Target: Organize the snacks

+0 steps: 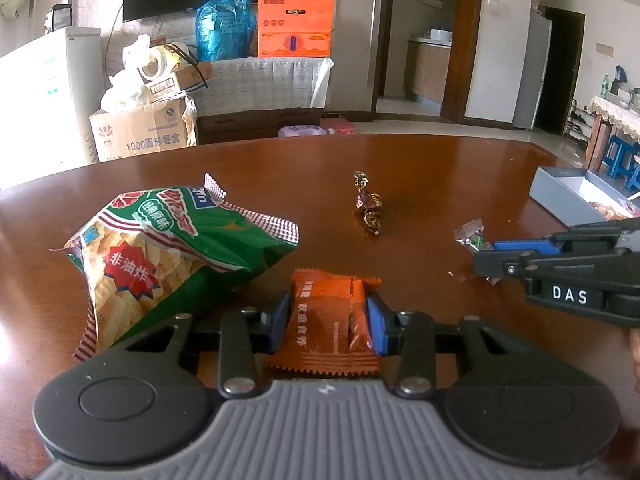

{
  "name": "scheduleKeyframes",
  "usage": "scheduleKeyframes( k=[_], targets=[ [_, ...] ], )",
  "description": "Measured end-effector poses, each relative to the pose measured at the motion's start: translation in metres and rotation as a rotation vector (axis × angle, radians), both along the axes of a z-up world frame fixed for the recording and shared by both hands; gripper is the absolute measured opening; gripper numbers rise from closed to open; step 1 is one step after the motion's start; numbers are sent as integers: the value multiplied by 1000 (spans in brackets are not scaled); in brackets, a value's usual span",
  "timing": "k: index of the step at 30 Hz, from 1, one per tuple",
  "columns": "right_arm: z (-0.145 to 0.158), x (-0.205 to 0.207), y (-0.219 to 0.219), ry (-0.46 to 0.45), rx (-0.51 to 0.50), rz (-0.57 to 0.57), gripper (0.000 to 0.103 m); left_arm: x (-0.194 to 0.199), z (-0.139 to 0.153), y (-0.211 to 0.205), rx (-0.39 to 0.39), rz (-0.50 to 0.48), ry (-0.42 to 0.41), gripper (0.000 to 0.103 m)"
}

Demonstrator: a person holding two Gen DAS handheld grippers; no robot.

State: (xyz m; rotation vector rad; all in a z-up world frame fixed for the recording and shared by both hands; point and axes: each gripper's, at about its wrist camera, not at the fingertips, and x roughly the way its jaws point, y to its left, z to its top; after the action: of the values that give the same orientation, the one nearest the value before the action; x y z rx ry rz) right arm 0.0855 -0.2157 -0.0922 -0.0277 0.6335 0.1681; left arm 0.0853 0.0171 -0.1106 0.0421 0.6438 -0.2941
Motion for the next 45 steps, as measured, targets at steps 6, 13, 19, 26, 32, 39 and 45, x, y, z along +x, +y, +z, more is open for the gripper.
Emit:
scheduleKeyframes(
  k=[6,13,19,26,32,39,45],
  targets=[
    [2,-3,0,-1,0,7,20,2,1,-4,7,-11,3,39],
    [8,-8,-2,-10,5,11,20,1,5,-9,12,-19,-2,39],
    [16,-16,-6,-25,32,17,20,0,11,-16,17,-35,-13,39],
    [33,-32,-15,-64,57,18,20,-6,20,-33,27,-64,-25,39],
    [47,-47,-32,-96,65,0,20,-11,31,-57,24,-94,-42,39],
    [56,-63,-58,-120,76,-37,20,-19,41,-94,17,-138,-59,39],
    [63,-77,-82,-140,89,-83,20,-27,51,-125,-1,-177,-73,39]
  ],
)
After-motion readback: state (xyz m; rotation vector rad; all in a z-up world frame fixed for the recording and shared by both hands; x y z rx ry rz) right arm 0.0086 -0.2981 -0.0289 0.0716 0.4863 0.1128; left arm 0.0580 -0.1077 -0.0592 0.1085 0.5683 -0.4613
